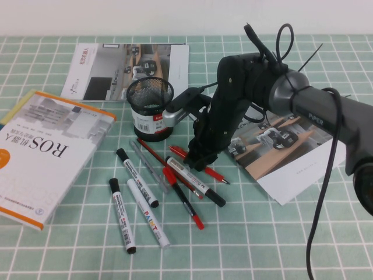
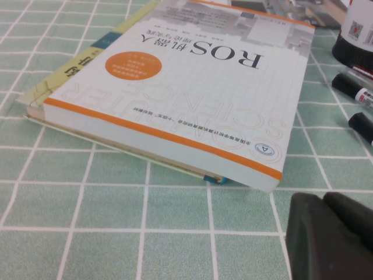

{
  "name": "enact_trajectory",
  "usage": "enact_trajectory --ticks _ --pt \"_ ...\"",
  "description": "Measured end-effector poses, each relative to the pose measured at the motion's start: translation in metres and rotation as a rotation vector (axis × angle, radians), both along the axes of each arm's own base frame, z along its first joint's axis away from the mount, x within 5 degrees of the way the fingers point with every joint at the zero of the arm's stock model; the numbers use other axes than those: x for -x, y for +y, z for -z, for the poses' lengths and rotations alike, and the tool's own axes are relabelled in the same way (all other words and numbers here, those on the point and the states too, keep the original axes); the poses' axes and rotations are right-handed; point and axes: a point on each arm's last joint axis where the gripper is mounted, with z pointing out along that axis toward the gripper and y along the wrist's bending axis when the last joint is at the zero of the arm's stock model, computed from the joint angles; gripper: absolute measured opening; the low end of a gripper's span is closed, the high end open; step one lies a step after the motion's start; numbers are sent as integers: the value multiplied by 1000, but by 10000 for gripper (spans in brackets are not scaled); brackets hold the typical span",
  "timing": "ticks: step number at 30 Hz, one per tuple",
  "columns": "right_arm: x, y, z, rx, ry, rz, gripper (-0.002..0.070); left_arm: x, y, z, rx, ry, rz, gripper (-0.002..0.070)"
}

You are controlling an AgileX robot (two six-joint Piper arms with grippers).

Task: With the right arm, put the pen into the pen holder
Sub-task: Pick up the pen on the table

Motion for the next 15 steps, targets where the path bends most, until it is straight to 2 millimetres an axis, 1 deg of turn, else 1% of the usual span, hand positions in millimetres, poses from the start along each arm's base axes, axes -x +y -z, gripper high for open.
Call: enact_trajectory --ticks 2,6,7,15 --pt "0 0 1 9 11 -4 166 0 0 0 0 0 0 -4" --pt "-1 0 2 34 28 -16 74 0 0 0 0 0 0 -4" --pt "-1 -1 4 43 36 -16 66 0 0 0 0 0 0 -4" --pt "-3 -3 -2 78 46 50 66 0 0 0 0 0 0 -4"
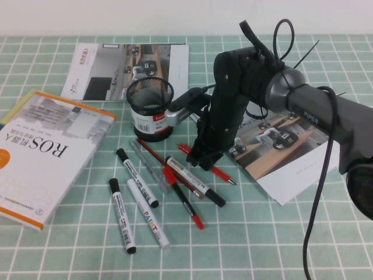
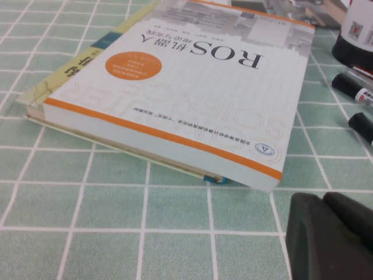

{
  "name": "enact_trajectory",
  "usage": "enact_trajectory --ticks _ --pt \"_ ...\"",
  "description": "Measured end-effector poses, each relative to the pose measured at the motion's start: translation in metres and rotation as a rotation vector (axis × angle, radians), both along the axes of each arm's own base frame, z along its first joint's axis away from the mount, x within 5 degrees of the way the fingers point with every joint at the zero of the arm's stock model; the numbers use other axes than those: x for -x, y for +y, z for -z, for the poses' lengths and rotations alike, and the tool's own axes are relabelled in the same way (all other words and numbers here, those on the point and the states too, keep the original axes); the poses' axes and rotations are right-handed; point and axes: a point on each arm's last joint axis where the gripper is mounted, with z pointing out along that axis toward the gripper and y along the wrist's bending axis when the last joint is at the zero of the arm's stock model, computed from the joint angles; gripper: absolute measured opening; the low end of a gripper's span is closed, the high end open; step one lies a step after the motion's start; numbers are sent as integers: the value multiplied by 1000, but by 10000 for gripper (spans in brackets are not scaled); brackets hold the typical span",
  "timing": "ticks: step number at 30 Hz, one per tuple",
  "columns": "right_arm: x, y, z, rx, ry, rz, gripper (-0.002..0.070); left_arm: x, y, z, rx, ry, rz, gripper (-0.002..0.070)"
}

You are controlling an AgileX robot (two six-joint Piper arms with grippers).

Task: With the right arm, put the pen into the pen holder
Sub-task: Pick up the pen on the table, then place the pen onto the pen holder

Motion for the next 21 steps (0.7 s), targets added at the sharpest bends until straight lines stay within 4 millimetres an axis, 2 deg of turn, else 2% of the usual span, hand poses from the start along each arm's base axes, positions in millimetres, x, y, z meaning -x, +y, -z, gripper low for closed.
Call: enact_trajectory --ticks 3,5,9,13,16,21 --pt "2 -3 -12 5 -18 5 66 0 0 0 0 0 0 -4" --pt "5 -5 -31 -10 -45 15 66 0 0 0 0 0 0 -4" --pt "19 -14 -90 -78 -142 40 66 0 0 0 0 0 0 -4" --pt "47 -32 -151 -143 -233 53 66 0 0 0 0 0 0 -4" --pt "71 -47 -182 -172 -270 63 66 0 0 0 0 0 0 -4" --pt "112 -72 -216 -234 -333 83 66 0 0 0 0 0 0 -4"
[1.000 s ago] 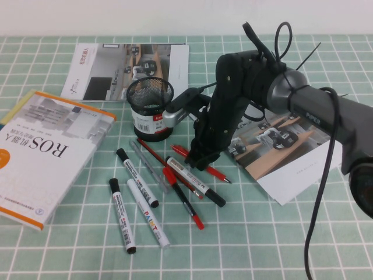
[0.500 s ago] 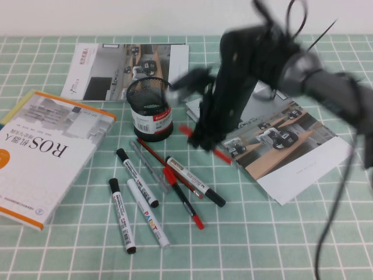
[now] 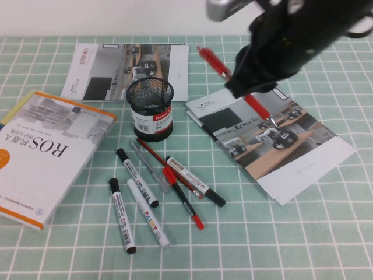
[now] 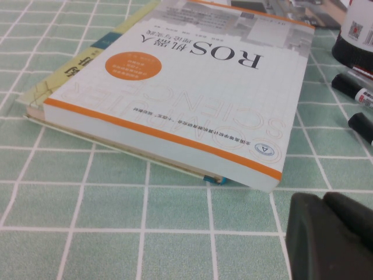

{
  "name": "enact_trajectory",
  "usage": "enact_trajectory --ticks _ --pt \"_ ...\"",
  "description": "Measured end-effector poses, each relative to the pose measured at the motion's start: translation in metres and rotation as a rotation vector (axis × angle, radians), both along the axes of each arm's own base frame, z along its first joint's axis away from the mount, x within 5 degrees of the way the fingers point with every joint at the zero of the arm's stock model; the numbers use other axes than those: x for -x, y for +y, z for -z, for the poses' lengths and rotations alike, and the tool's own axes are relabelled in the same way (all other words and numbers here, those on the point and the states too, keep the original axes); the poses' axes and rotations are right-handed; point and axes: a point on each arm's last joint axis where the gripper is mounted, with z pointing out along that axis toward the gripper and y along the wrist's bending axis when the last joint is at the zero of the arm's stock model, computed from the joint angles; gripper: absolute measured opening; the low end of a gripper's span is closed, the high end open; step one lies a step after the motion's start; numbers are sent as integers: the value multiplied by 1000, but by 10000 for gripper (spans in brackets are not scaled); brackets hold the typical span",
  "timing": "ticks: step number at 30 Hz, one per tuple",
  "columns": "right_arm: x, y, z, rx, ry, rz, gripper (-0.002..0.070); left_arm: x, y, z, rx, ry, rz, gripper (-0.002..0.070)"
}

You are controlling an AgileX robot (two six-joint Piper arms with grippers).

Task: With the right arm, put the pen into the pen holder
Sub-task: Place the pen onto the pen holder

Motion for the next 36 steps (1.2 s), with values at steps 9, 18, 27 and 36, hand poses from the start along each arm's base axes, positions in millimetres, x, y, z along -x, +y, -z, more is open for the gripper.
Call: enact_trajectory --ticks 9,18,27,36 --pt "16 -2 22 -378 -253 65 66 0 0 0 0 0 0 -4" --pt "-12 44 67 -536 -399 48 66 0 0 0 0 0 0 -4" --pt "-44 82 99 -504 -455 -55 66 0 0 0 0 0 0 -4" --pt "-57 103 106 -545 -460 -168 66 0 0 0 0 0 0 -4"
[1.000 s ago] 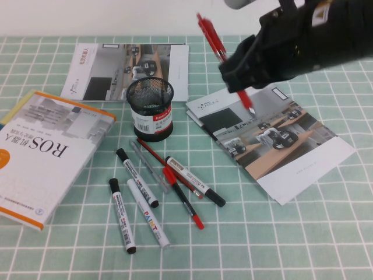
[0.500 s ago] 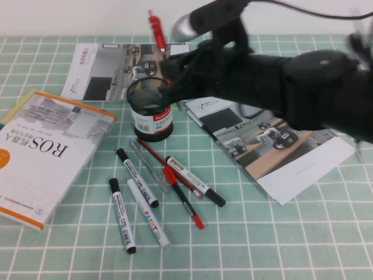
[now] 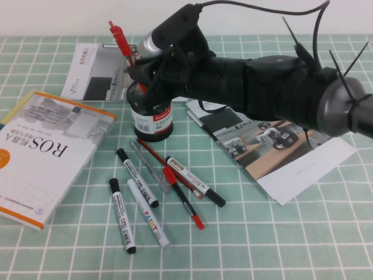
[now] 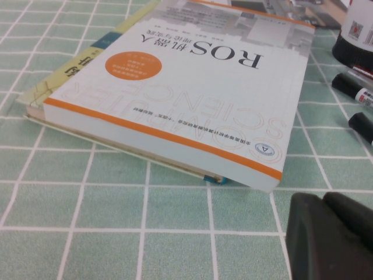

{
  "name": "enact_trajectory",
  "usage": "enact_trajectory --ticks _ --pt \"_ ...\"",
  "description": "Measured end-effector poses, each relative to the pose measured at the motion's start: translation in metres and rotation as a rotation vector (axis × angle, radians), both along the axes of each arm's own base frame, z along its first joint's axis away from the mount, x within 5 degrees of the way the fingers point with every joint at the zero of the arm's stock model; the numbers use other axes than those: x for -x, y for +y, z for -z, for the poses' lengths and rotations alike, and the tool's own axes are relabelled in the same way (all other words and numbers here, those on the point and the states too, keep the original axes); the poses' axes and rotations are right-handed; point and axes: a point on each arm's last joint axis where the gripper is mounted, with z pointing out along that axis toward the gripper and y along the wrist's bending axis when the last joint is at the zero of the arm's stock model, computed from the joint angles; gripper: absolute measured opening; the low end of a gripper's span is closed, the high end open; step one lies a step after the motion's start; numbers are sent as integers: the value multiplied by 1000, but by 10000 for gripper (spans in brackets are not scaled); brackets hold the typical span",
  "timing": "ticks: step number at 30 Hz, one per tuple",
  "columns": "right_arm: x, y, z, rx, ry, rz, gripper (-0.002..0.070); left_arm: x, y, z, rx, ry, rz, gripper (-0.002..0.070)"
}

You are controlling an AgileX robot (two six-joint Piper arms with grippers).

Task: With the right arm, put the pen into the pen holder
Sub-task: Place the pen onto the pen holder

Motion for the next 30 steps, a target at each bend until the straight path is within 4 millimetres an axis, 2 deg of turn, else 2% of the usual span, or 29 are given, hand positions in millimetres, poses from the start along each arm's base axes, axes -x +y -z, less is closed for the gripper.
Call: enact_trajectory --ticks 11,16,20,25,30 --pt "0 1 0 -7 3 -16 66 0 0 0 0 0 0 -4" --pt "-4 -3 -1 -65 111 -5 66 0 0 0 0 0 0 -4" --pt "-10 -12 0 -7 188 30 66 0 0 0 0 0 0 -4" --pt "-14 -22 8 126 205 93 66 0 0 0 0 0 0 -4" --pt "-21 -28 7 122 194 201 66 0 0 0 0 0 0 -4"
